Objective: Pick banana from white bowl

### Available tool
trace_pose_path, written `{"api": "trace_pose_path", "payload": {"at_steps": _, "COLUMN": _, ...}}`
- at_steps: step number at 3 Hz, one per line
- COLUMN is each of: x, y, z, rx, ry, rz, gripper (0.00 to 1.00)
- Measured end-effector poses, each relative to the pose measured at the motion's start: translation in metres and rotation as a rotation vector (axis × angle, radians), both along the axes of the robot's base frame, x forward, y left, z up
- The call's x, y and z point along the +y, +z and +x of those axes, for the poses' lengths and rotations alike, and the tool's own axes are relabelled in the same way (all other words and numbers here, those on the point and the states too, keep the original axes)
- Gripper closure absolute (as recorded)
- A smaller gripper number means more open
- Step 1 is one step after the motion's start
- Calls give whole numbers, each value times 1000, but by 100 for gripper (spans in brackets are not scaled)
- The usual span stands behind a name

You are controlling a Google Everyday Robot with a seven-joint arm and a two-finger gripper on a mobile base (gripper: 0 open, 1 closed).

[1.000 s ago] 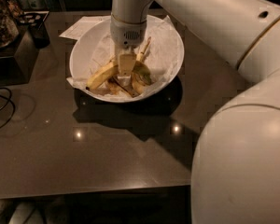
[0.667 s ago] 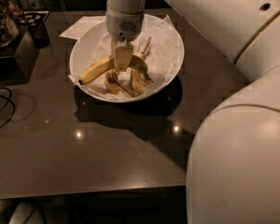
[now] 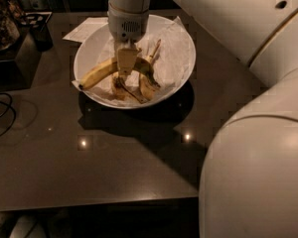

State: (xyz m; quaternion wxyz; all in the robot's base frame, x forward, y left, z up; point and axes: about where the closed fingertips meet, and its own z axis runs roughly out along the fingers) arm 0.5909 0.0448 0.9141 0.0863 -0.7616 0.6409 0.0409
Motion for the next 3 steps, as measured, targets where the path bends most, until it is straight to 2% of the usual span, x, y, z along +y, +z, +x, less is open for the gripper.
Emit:
{"api": "trace_pose_path", "payload": {"at_steps": 1, "x": 21, "y": 27, "z": -20, "rx": -20, "ry": 15, "rz": -16, "gripper": 100}}
{"api": "trace_pose_path", "payload": {"at_steps": 2, "x": 21, "y": 27, "z": -20, "rx": -20, "ry": 15, "rz": -16, "gripper": 100}}
{"api": "trace_pose_path", "payload": {"at_steps": 3, "x": 28, "y": 39, "z": -32, "rx": -46, "ry": 21, "rz": 19, "gripper": 100}}
